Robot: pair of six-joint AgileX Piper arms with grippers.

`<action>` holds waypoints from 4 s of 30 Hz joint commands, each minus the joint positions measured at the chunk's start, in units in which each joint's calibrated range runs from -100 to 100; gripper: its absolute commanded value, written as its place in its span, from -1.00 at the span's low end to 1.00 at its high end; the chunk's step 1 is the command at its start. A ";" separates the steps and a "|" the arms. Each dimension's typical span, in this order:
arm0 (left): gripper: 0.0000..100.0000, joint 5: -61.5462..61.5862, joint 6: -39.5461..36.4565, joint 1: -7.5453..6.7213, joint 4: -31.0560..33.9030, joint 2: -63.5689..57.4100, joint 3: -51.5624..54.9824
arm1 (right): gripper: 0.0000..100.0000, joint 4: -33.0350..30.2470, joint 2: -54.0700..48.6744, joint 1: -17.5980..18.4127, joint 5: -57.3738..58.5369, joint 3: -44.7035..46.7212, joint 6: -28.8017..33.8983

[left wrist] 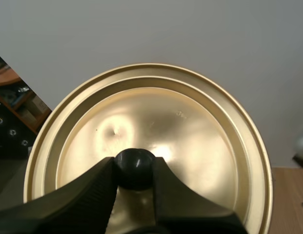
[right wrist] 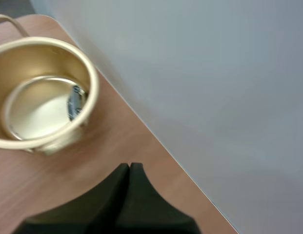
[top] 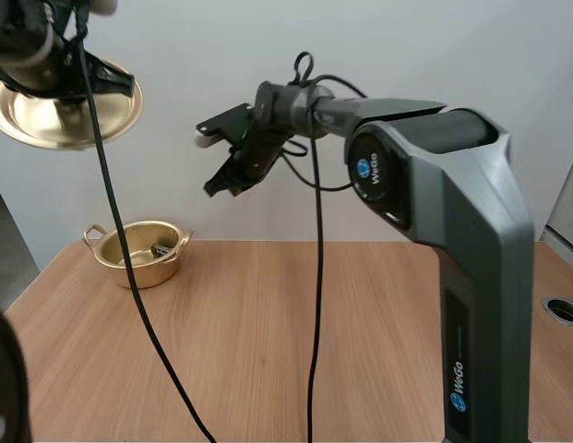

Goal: Open the pot, put the car inside, and close it

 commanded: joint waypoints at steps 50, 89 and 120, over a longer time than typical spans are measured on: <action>0.49 -31.65 8.67 -0.26 -12.21 44.58 6.67 | -1.00 -12.20 -32.24 -8.27 23.84 0.00 3.23; 0.99 -18.80 7.81 -7.65 -20.61 -54.46 53.49 | -1.00 18.57 -77.38 -18.63 -78.72 96.65 -11.62; 0.99 -22.58 -9.41 -11.81 -2.29 -70.01 74.18 | -1.00 15.49 -115.02 -23.40 -25.47 108.39 1.55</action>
